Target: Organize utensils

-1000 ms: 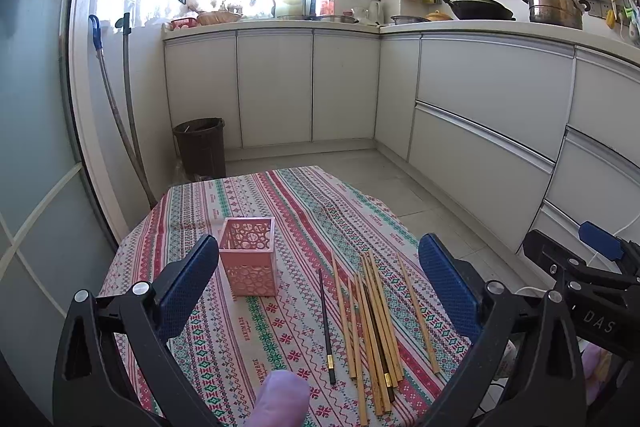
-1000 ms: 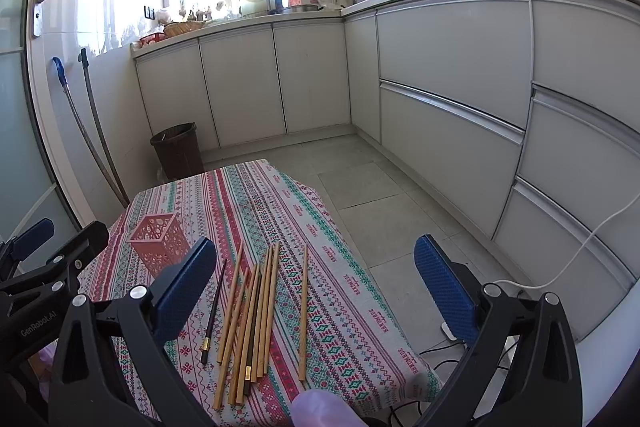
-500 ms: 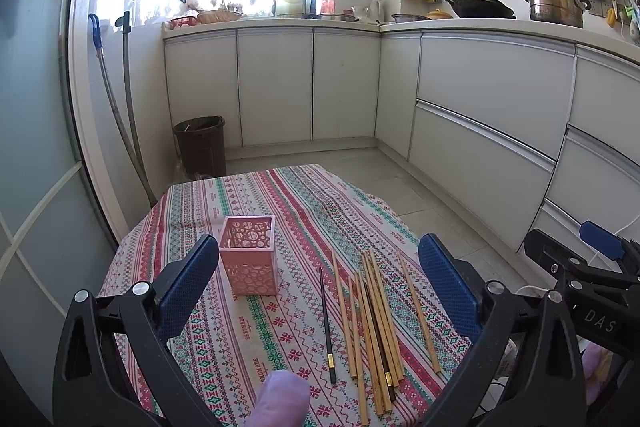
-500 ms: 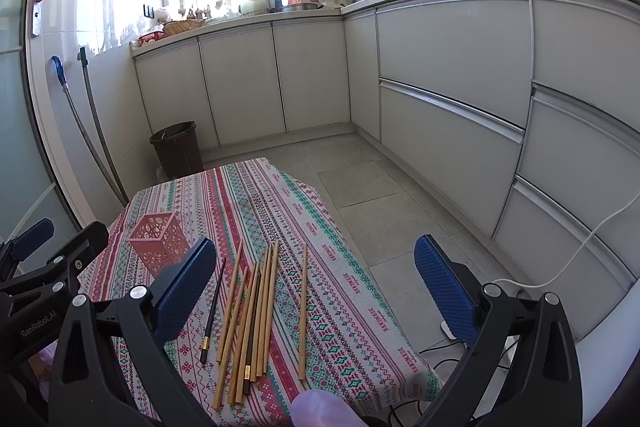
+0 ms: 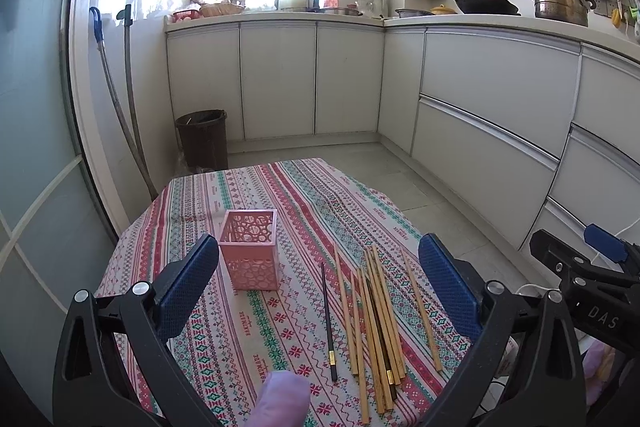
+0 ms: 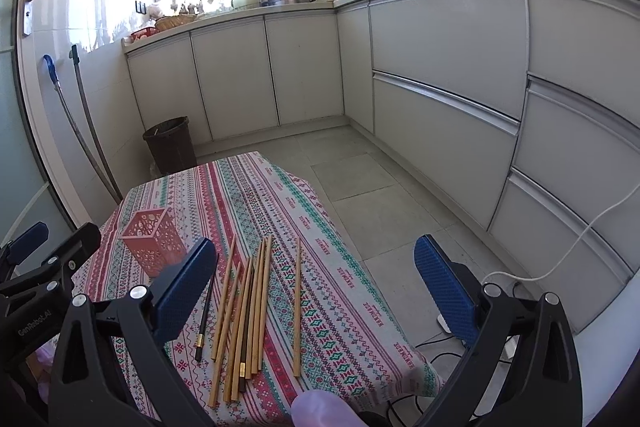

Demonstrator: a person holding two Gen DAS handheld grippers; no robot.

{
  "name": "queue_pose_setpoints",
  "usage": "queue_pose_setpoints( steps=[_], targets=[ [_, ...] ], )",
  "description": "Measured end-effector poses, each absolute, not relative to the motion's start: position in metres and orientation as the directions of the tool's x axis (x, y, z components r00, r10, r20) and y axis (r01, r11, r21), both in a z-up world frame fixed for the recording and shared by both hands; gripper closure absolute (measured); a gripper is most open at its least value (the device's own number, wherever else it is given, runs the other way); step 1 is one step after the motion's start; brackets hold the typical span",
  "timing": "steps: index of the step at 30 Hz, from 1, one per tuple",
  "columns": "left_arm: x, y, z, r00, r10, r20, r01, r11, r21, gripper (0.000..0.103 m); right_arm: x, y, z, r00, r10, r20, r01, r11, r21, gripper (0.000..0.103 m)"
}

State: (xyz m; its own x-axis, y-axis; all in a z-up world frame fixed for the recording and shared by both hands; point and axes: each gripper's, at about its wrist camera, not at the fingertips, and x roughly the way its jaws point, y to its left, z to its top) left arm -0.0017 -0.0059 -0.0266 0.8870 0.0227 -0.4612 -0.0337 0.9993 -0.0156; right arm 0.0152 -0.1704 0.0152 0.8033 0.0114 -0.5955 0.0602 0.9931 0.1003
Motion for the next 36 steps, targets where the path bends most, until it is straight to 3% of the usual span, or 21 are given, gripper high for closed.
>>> queue_pose_setpoints(
  steps=[4,7,9,16,20,24,26,31,36],
  targets=[
    [0.026,0.009,-0.049,0.776,0.027,-0.63,-0.093,0.993,-0.072,0.007,0.037,-0.195,0.013,0.724,0.076,-0.686,0.142,0.956,0.256,0.006],
    [0.059,0.02,-0.096,0.562,-0.095,-0.821,-0.095,0.98,-0.177,0.007,0.068,-0.219,0.017,0.666,0.206,-0.717,0.199,0.877,0.437,0.006],
    [0.07,0.016,-0.117,0.469,-0.162,-0.868,-0.064,0.974,-0.217,0.007,0.096,-0.23,0.02,0.622,0.324,-0.713,0.202,0.813,0.546,0.006],
    [0.119,-0.042,-0.112,0.448,-0.208,-0.87,0.128,0.977,-0.168,0.011,0.167,-0.251,0.007,0.615,0.526,-0.588,0.218,0.603,0.767,0.006],
    [0.185,-0.06,-0.115,0.424,-0.162,-0.891,0.134,0.984,-0.116,0.016,0.181,-0.263,-0.036,0.561,0.576,-0.595,0.274,0.549,0.79,0.006],
    [0.241,-0.059,-0.147,0.327,-0.1,-0.94,0.106,0.992,-0.069,0.043,0.19,-0.272,-0.064,0.499,0.665,-0.555,0.347,0.433,0.832,0.006],
    [0.258,-0.051,-0.157,0.305,-0.069,-0.95,0.082,0.996,-0.046,0.052,0.193,-0.275,-0.066,0.505,0.655,-0.562,0.348,0.441,0.827,0.006],
    [0.283,-0.037,-0.177,0.278,0.021,-0.96,0.045,0.998,0.035,0.066,0.201,-0.275,-0.08,0.473,0.698,-0.538,0.381,0.388,0.839,0.006],
    [0.295,-0.033,-0.191,0.261,0.025,-0.965,0.029,0.999,0.034,0.083,0.202,-0.274,-0.09,0.455,0.711,-0.535,0.414,0.363,0.835,0.006]
  ],
)
